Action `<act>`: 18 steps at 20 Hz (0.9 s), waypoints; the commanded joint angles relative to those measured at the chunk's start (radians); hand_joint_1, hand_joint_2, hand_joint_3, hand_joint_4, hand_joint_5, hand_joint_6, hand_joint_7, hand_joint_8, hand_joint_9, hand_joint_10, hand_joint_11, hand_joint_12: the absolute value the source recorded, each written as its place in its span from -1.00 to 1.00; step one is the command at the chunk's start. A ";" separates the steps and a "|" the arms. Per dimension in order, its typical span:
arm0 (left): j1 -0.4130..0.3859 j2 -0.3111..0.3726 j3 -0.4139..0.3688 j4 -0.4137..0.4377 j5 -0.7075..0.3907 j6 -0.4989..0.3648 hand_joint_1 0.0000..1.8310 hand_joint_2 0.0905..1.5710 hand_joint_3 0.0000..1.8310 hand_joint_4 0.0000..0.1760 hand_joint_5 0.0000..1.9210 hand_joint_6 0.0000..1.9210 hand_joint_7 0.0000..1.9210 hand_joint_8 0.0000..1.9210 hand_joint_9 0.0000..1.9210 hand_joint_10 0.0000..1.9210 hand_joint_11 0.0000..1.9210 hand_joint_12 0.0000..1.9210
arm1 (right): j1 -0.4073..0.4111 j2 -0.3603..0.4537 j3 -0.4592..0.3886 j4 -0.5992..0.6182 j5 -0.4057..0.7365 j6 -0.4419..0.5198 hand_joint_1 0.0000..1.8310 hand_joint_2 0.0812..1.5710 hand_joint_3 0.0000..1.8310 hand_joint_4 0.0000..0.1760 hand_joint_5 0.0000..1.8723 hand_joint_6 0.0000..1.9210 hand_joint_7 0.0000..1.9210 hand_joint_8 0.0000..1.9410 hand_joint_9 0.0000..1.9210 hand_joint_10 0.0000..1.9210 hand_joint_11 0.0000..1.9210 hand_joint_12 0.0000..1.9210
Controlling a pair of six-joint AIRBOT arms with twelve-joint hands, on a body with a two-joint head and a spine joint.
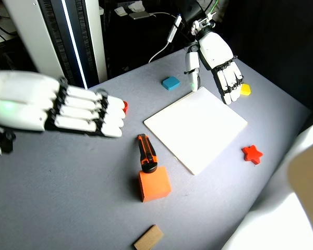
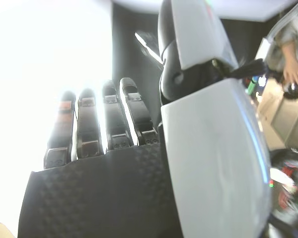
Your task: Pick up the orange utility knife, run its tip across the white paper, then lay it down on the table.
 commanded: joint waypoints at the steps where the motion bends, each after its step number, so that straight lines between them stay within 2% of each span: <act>1: -0.002 -0.003 0.003 0.050 -0.090 -0.002 -0.89 0.69 -1.00 -0.83 -0.88 -1.00 -0.85 -1.00 -0.84 -0.99 -1.00 -0.28 | 0.048 -0.015 0.007 -0.024 -0.006 0.053 0.18 0.24 -1.00 -1.00 -1.00 -1.00 -1.00 -1.00 -1.00 -1.00 -1.00 -1.00; 3: 0.005 -0.006 0.003 0.050 -0.090 -0.003 -0.88 0.68 -1.00 -0.94 -0.91 -1.00 -0.89 -1.00 -0.89 -1.00 -1.00 -0.39 | 0.165 -0.078 0.046 -0.249 -0.107 0.215 0.21 0.24 -1.00 -1.00 -1.00 -1.00 -1.00 -1.00 -1.00 -1.00 -1.00 -1.00; 4: 0.011 -0.005 0.003 0.050 -0.090 -0.009 -0.86 0.68 -1.00 -0.90 -0.90 -1.00 -0.91 -1.00 -0.91 -1.00 -1.00 -0.45 | 0.198 -0.106 0.065 -0.347 -0.121 0.284 0.20 0.26 -1.00 -1.00 -1.00 -1.00 -1.00 -1.00 -1.00 -1.00 -1.00 -1.00; 5: 0.014 -0.005 0.002 0.050 -0.090 -0.011 -0.83 0.68 -1.00 -0.98 -0.88 -0.99 -0.86 -0.99 -0.89 -0.99 -1.00 -0.47 | 0.217 -0.132 0.082 -0.425 -0.127 0.333 0.22 0.25 -1.00 -1.00 -1.00 -1.00 -1.00 -1.00 -1.00 -1.00 -1.00 -1.00; 7: 0.018 -0.005 0.000 0.050 -0.091 -0.013 -0.78 0.67 -1.00 -1.00 -0.84 -0.98 -0.86 -0.99 -0.90 -1.00 -1.00 -0.48 | 0.255 -0.172 0.107 -0.635 -0.154 0.508 0.22 0.24 -1.00 -1.00 -1.00 -1.00 -1.00 -1.00 -1.00 -1.00 -1.00 -1.00; 8: 0.019 -0.006 0.000 0.054 -0.090 -0.013 -0.80 0.67 -1.00 -1.00 -0.85 -0.99 -0.85 -0.99 -0.89 -0.99 -1.00 -0.48 | 0.265 -0.185 0.116 -0.712 -0.150 0.564 0.24 0.23 -1.00 -1.00 -1.00 -1.00 -1.00 -1.00 -1.00 -1.00 -1.00 -1.00; 10: 0.027 -0.006 0.000 0.067 -0.090 -0.014 -0.78 0.67 -1.00 -1.00 -0.91 -1.00 -0.84 -0.99 -0.88 -0.99 -1.00 -0.50 | 0.296 -0.205 0.123 -0.913 -0.143 0.738 0.25 0.24 -1.00 -1.00 -1.00 -1.00 -1.00 -1.00 -1.00 -1.00 -1.00 -1.00; 13: 0.044 -0.006 0.002 0.076 -0.090 -0.022 -0.75 0.67 -1.00 -1.00 -0.95 -1.00 -0.89 -1.00 -0.95 -1.00 -1.00 -0.68 | 0.319 -0.233 0.123 -1.192 -0.152 0.987 0.21 0.25 -1.00 -1.00 -1.00 -1.00 -1.00 -1.00 -1.00 -1.00 -1.00 -1.00; 15: 0.050 -0.006 0.004 0.075 -0.091 -0.043 -0.70 0.65 -1.00 -0.96 -0.92 -0.99 -0.88 -1.00 -0.86 -0.97 -1.00 -0.42 | 0.315 -0.262 0.132 -1.291 -0.170 1.057 0.18 0.25 -1.00 -1.00 -1.00 -1.00 -1.00 -1.00 -1.00 -1.00 -1.00 -1.00; 16: 0.046 -0.005 0.006 0.075 -0.095 -0.046 -0.68 0.65 -1.00 -0.98 -0.90 -0.99 -0.87 -0.99 -0.85 -0.97 -1.00 -0.34 | 0.312 -0.275 0.136 -1.303 -0.180 1.058 0.18 0.24 -1.00 -1.00 -1.00 -1.00 -1.00 -1.00 -1.00 -1.00 -1.00 -1.00; 18: 0.025 -0.009 0.011 0.071 -0.094 -0.019 -0.74 0.66 -1.00 -0.91 -0.91 -1.00 -0.89 -1.00 -0.90 -1.00 -1.00 -0.44 | 0.305 -0.318 0.155 -1.306 -0.207 1.061 0.22 0.21 -1.00 -1.00 -1.00 -1.00 -1.00 -1.00 -1.00 -1.00 -1.00 -1.00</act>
